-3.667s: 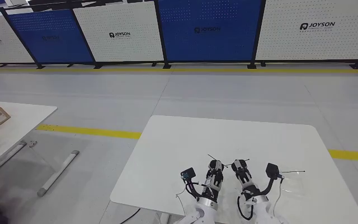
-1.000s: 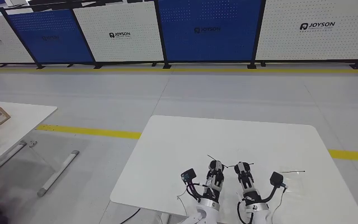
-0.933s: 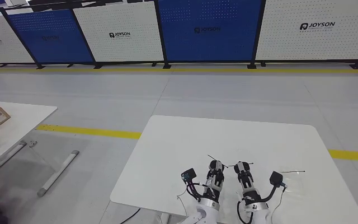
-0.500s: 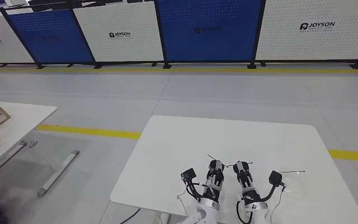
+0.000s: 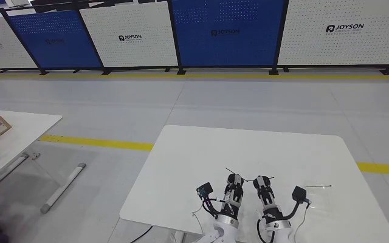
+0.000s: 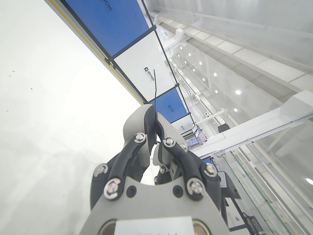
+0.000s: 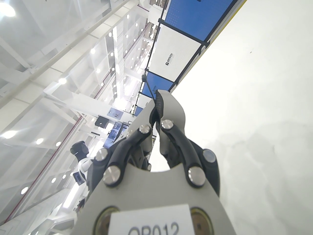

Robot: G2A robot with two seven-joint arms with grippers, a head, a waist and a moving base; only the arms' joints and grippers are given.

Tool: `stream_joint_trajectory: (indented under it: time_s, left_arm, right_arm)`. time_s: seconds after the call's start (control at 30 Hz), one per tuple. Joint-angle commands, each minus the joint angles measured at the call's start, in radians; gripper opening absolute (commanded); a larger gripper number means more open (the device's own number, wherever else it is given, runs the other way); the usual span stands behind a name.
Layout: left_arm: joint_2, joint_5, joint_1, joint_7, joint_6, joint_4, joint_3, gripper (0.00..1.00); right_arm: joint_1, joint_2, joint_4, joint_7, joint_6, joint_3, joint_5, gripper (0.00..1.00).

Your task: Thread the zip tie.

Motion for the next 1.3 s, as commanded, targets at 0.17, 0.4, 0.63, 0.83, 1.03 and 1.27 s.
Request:
stream_joint_trajectory:
  time_s: [0.17,0.4,0.63,0.83,1.03,1.27]
  left_arm:
    - [0.0,0.0,0.0,0.0,0.0,0.0,0.0,0.0]
    - [0.0,0.0,0.0,0.0,0.0,0.0,0.0,0.0]
    - [0.001,-0.003,0.007,-0.025,-0.007,-0.008,-0.012,0.0]
    - [0.001,-0.003,0.007,-0.025,-0.007,-0.008,-0.012,0.0]
    - [0.001,-0.003,0.007,-0.025,-0.007,-0.008,-0.012,0.0]
    - [0.001,-0.003,0.007,-0.025,-0.007,-0.008,-0.012,0.0]
  right_arm:
    - [-0.023,0.001,-0.021,0.001,-0.01,0.02,-0.004,0.0]
    - [-0.029,0.0,-0.035,0.008,0.003,0.028,-0.017,0.0]
    - [-0.029,-0.004,-0.031,0.01,0.016,0.022,-0.031,0.0]
    - [-0.027,-0.006,-0.029,0.014,0.02,0.022,-0.038,0.0]
    - [-0.036,-0.008,-0.043,0.013,0.007,0.029,-0.028,0.0]
    - [-0.032,-0.01,-0.042,0.017,0.04,0.027,-0.055,0.0]
